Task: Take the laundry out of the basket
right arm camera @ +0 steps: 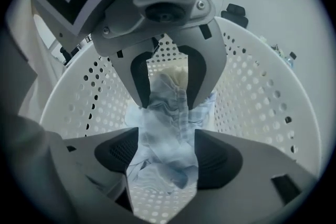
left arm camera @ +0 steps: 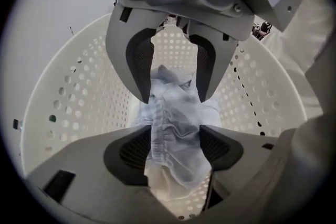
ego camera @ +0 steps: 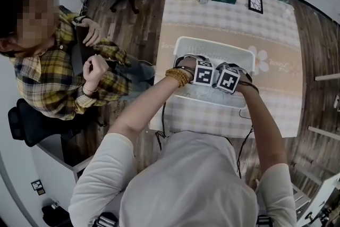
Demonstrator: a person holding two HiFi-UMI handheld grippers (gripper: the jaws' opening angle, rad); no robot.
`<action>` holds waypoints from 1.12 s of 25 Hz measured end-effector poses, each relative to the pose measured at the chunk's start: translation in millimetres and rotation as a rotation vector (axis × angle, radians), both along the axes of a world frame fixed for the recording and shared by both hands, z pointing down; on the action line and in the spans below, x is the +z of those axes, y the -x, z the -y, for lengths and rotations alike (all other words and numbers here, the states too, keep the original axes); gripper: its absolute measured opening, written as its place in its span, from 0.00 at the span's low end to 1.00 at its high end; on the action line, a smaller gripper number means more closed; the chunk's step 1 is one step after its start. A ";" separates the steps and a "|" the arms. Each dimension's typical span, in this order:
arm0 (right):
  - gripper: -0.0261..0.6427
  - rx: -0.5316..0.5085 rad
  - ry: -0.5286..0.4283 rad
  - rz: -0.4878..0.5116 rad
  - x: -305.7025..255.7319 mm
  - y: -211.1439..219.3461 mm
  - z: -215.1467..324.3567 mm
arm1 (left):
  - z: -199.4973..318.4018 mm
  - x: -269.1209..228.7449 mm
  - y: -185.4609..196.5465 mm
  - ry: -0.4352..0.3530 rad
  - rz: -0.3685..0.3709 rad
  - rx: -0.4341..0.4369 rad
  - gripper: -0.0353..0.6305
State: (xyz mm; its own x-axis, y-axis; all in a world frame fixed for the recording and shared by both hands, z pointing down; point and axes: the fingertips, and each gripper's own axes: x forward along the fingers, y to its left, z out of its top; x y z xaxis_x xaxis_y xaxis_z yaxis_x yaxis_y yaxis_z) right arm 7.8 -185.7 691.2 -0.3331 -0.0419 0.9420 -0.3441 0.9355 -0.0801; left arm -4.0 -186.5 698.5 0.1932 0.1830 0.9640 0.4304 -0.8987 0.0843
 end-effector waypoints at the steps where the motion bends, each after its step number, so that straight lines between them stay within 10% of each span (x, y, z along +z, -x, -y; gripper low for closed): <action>1: 0.57 -0.008 0.012 -0.007 6.7 0.6 -1.0 | -1.5 5.6 1.1 0.005 0.011 0.005 0.53; 14: 0.56 -0.038 0.064 -0.056 78.7 4.1 -14.3 | -5.7 57.9 9.8 0.020 0.050 0.001 0.53; 21: 0.24 -0.022 0.046 -0.043 77.7 1.2 -11.5 | -6.3 62.3 5.9 0.024 0.033 -0.024 0.25; 28: 0.15 -0.019 0.026 -0.058 64.5 -2.6 -8.5 | -2.6 47.0 3.4 0.014 0.020 -0.037 0.22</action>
